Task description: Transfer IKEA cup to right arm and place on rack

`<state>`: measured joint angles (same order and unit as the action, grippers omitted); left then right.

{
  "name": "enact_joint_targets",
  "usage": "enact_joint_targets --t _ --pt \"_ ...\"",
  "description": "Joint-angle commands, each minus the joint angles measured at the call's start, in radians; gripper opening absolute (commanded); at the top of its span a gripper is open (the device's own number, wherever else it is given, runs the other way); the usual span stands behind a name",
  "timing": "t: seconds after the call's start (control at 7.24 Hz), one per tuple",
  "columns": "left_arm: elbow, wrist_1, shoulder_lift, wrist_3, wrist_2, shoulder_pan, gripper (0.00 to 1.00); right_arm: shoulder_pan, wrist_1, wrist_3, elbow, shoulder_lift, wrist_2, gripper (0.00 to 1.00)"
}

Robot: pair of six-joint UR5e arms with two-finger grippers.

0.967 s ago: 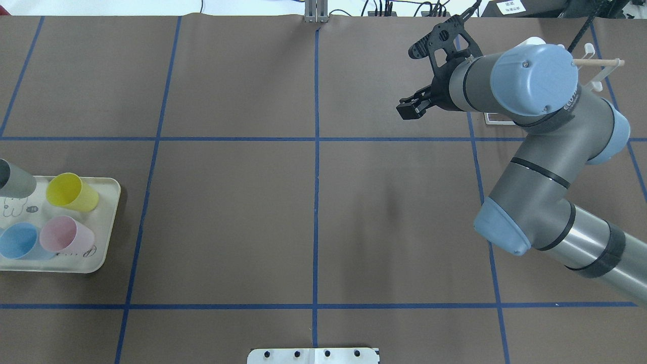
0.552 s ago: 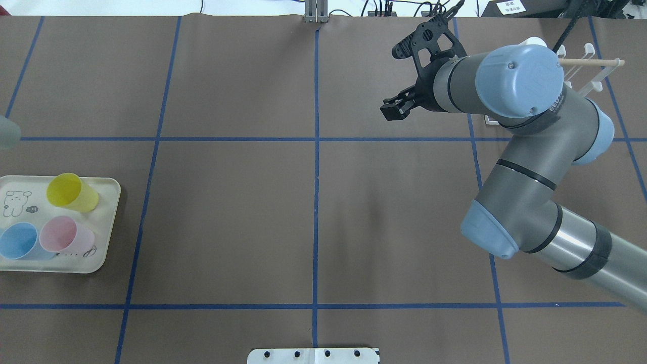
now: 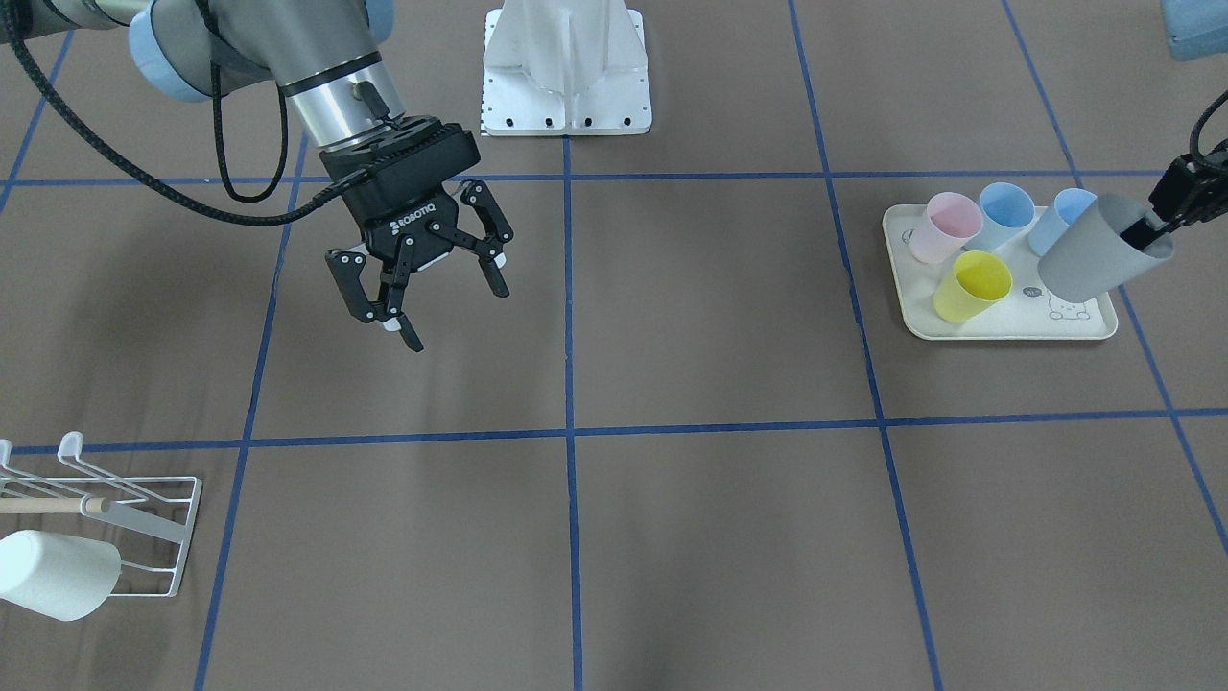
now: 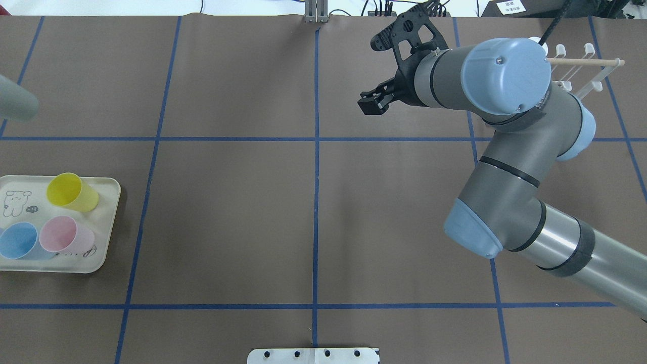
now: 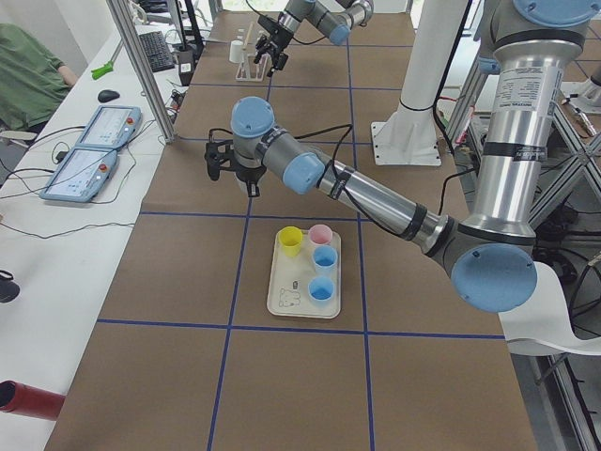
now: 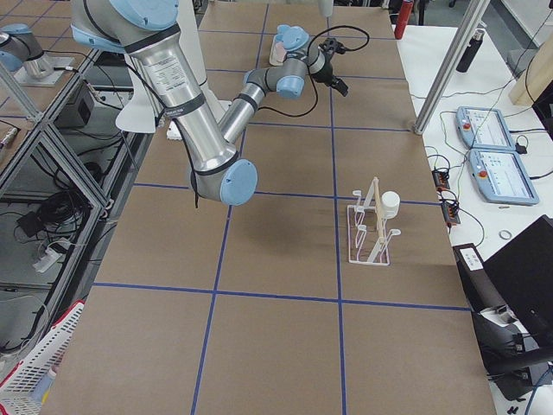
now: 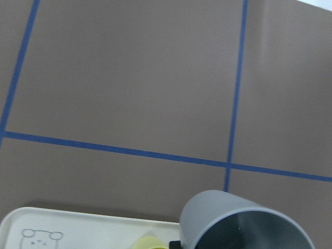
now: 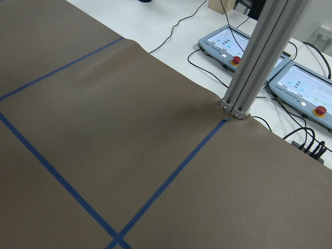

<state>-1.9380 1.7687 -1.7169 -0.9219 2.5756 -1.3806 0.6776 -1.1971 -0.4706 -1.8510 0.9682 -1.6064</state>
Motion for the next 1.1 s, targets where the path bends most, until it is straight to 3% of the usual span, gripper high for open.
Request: enact_joint_targets --t 0.0,0.28,0.55,0.97 --pt "-0.006 0.003 -0.129 -0.244 0.09 0.005 0.0 -0.056 0.078 0.009 0.004 -0.023 0.09 0.99" --pt "-0.001 0.001 -0.206 -0.424 0.124 0.047 0.0 -0.143 0.232 0.027 0.01 -0.023 0.196 0.99" --pt "-0.004 0.014 -0.283 -0.578 0.153 0.102 0.0 -0.182 0.235 0.102 0.012 -0.092 0.218 1.0" --pt "0.004 0.014 -0.358 -0.682 0.155 0.164 0.0 -0.204 0.264 0.147 0.012 -0.108 0.224 0.98"
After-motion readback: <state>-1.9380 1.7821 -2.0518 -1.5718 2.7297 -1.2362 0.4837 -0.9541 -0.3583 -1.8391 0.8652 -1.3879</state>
